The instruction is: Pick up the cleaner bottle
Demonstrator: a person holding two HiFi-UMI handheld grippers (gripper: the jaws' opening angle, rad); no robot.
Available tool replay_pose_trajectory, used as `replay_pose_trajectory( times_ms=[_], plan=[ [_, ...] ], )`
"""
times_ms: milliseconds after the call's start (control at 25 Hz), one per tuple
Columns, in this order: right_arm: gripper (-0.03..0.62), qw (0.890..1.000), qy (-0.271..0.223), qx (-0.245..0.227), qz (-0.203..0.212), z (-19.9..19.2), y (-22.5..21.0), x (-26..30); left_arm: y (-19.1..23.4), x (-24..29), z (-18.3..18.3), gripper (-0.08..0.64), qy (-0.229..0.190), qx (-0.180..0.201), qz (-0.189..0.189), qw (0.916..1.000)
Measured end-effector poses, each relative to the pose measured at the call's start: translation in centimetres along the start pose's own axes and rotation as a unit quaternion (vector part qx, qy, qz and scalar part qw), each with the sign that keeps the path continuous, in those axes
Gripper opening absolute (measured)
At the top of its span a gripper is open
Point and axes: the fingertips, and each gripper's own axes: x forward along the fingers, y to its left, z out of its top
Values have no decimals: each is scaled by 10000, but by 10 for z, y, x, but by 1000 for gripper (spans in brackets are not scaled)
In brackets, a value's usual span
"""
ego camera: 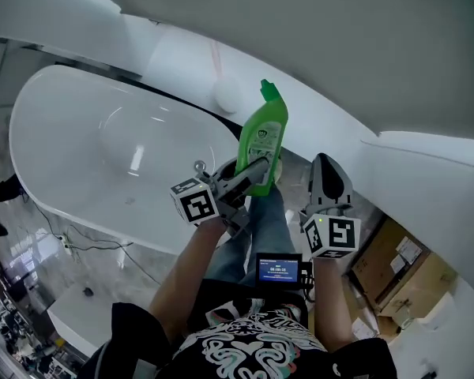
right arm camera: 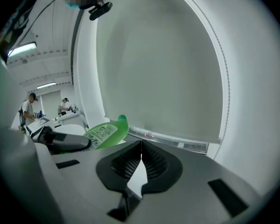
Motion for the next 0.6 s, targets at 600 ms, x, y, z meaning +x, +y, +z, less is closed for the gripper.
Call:
replay_pose_trajectory(
  times_ms=[600],
  plan=[
    [28,9990,-394,-45,-205,32,6,-38,-52,-15,16,201,-308,-314,-383,9983]
  ],
)
